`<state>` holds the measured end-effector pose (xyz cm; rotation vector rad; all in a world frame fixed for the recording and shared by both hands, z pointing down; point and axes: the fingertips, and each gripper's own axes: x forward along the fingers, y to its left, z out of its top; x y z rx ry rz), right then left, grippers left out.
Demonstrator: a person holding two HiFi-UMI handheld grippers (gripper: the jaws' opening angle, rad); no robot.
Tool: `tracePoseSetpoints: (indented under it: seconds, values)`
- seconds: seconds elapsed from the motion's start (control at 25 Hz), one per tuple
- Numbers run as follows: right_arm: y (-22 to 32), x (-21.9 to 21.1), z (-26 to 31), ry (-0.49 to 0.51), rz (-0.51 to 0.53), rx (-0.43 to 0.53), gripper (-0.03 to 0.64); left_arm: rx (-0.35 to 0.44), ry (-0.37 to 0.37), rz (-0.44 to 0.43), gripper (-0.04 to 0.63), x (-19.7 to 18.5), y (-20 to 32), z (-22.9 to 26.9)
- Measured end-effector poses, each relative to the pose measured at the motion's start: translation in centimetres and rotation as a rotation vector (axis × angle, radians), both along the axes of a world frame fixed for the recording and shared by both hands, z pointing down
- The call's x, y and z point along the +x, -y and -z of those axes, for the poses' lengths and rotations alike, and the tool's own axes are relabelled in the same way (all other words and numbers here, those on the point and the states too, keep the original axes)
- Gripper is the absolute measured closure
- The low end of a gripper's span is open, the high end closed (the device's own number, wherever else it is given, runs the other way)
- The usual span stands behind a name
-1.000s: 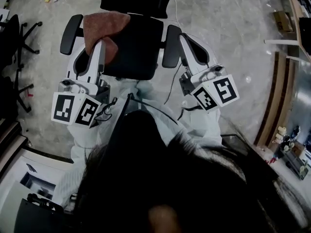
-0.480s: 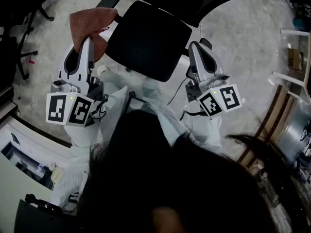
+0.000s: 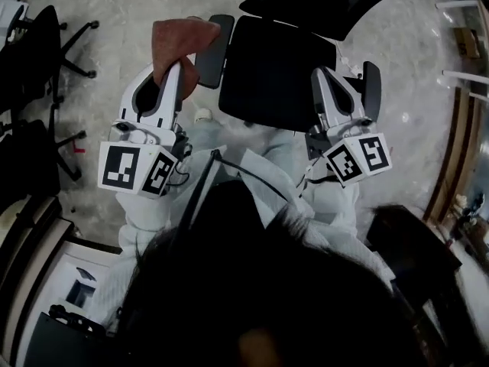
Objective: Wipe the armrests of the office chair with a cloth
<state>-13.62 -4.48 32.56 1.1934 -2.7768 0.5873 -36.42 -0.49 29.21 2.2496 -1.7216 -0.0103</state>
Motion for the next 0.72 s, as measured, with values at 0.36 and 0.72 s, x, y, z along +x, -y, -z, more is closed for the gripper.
tracePoseSetpoints:
  seconds: [0.36,0.72]
  values:
    - [-2.4,-8.4,-0.7,0.013,-0.157,-0.042,0.615,-0.043,0.054,-0.195,0.565,-6.3,2.3,-1.1]
    - [-3.1,-8.3,-3.0,-0.030,-0.178,-0.122,0.615,-0.108,0.169,-0.271,0.565,-4.8,6.6,-6.6]
